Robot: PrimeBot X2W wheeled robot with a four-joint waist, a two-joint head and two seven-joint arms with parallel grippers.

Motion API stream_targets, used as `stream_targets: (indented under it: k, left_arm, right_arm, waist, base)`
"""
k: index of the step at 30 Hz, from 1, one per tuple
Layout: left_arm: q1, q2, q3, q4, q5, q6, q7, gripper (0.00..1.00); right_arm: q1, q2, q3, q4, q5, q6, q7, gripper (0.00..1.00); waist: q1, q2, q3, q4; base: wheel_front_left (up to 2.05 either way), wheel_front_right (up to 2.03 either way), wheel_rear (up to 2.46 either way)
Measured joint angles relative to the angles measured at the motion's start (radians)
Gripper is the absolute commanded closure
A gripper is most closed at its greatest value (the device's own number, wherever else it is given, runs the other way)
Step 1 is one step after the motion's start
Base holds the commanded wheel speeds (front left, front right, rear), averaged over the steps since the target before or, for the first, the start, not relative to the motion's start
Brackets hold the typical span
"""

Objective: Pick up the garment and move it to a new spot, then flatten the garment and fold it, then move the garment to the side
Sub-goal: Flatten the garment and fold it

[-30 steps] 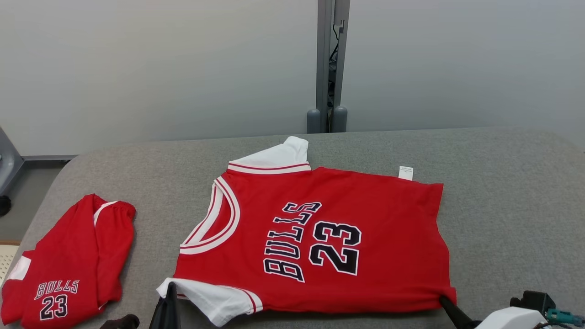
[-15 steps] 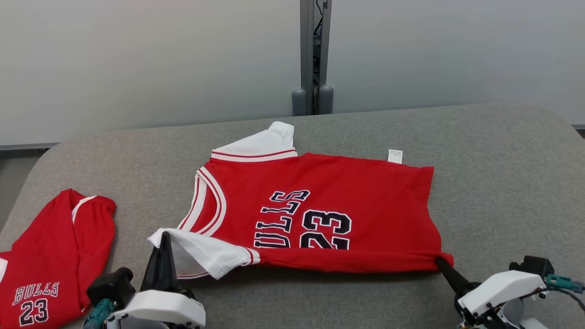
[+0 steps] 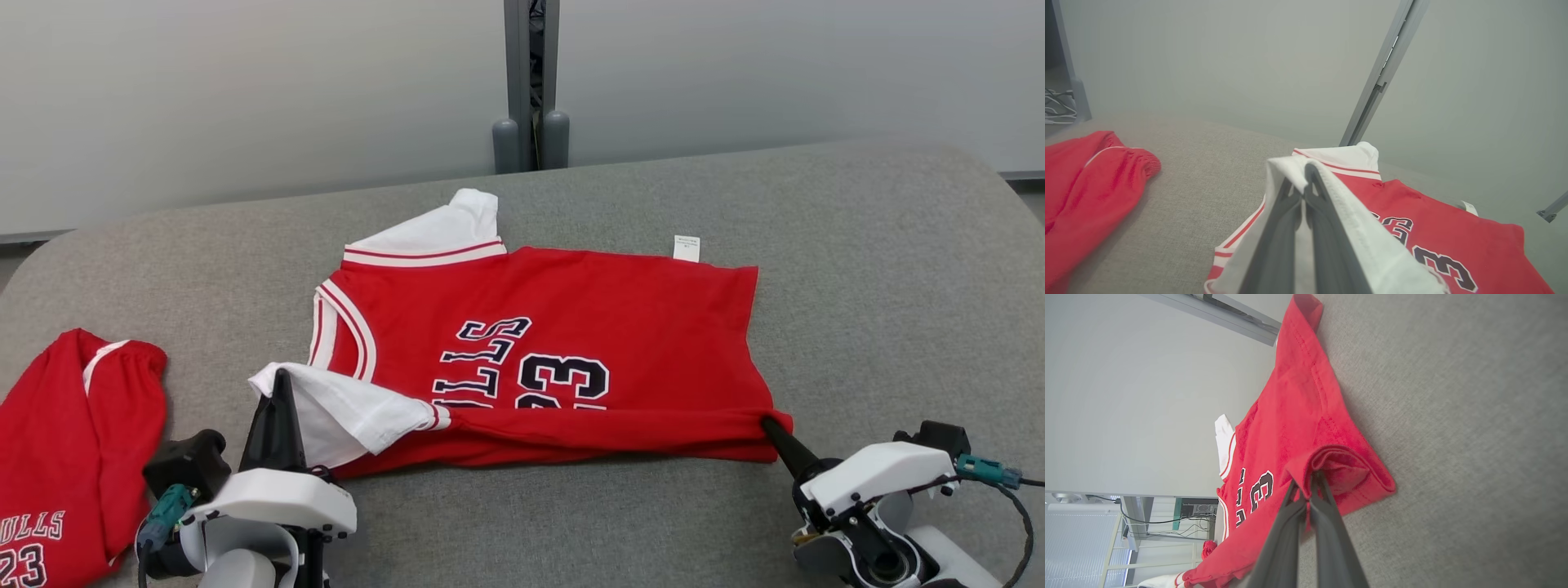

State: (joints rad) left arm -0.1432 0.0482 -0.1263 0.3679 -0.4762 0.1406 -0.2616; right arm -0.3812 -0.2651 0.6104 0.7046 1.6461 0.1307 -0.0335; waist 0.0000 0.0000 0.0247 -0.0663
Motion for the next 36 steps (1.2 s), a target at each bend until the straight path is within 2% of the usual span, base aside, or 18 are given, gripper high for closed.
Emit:
stream_targets:
  k: [8, 21, 22, 24, 25, 26, 27, 35, 36]
  left_arm:
    - [-0.075, 0.0, 0.017, 0.058, 0.016, -0.007, 0.0, 1.0]
    - [-0.133, 0.0, 0.018, 0.143, 0.015, 0.007, 0.0, 1.0]
    - [-0.133, 0.0, 0.021, 0.146, 0.015, 0.008, 0.0, 0.94]
    - [-0.135, 0.0, 0.026, 0.149, 0.014, 0.011, 0.0, 0.89]
    - [-0.139, 0.0, 0.031, 0.153, 0.009, 0.015, 0.0, 0.23]
    - [-0.141, 0.0, 0.034, 0.155, 0.007, 0.019, 0.0, 0.0]
    - [-0.144, 0.0, 0.036, 0.158, 0.002, 0.02, 0.0, 0.0]
    - [-0.145, 0.0, 0.051, 0.151, -0.01, 0.025, 0.0, 0.0]
    - [-0.128, 0.0, 0.061, 0.123, -0.015, 0.025, 0.0, 0.0]
  right_arm:
    - [-0.071, 0.04, -0.016, 0.045, -0.003, 0.0, 0.003, 1.0]
    - [-0.123, 0.06, -0.019, 0.079, -0.031, 0.0, 0.004, 1.0]
    - [-0.123, 0.06, -0.019, 0.08, -0.033, 0.0, 0.006, 1.0]
    - [-0.123, 0.06, -0.023, 0.072, -0.034, 0.0, 0.006, 1.0]
    - [-0.123, 0.06, -0.025, 0.058, -0.035, 0.0, 0.008, 0.94]
    - [-0.123, 0.06, -0.026, 0.058, -0.035, 0.0, 0.008, 0.6]
    - [-0.123, 0.059, -0.027, 0.055, -0.037, 0.0, 0.008, 0.0]
    - [-0.12, 0.048, -0.047, 0.01, -0.053, 0.0, -0.022, 0.0]
    - [-0.113, 0.031, -0.047, -0.021, -0.081, 0.0, -0.056, 0.0]
  waist:
    - [0.0, 0.0, 0.062, -0.024]
    - [0.0, 0.0, 0.134, -0.03]
    - [-0.0001, 0.0, 0.137, -0.029]
    - [0.0, 0.0, 0.14, -0.028]
    - [0.0, 0.0, 0.142, -0.026]
    - [0.0, 0.0, 0.142, -0.026]
    - [0.0, 0.0, 0.142, -0.025]
    - [0.0, 0.0, 0.122, -0.022]
    - [0.0, 0.0, 0.104, -0.02]
  base:
    - [0.0, 0.0, 0.0]
    - [0.0, 0.0, 0.0]
    - [0.0, 0.0, 0.0]
    - [0.0, 0.0, 0.0]
    - [0.0, 0.0, 0.0]
    - [0.0, 0.0, 0.0]
    - [0.0, 0.0, 0.0]
    - [0.0, 0.0, 0.0]
    - [0.0, 0.0, 0.0]
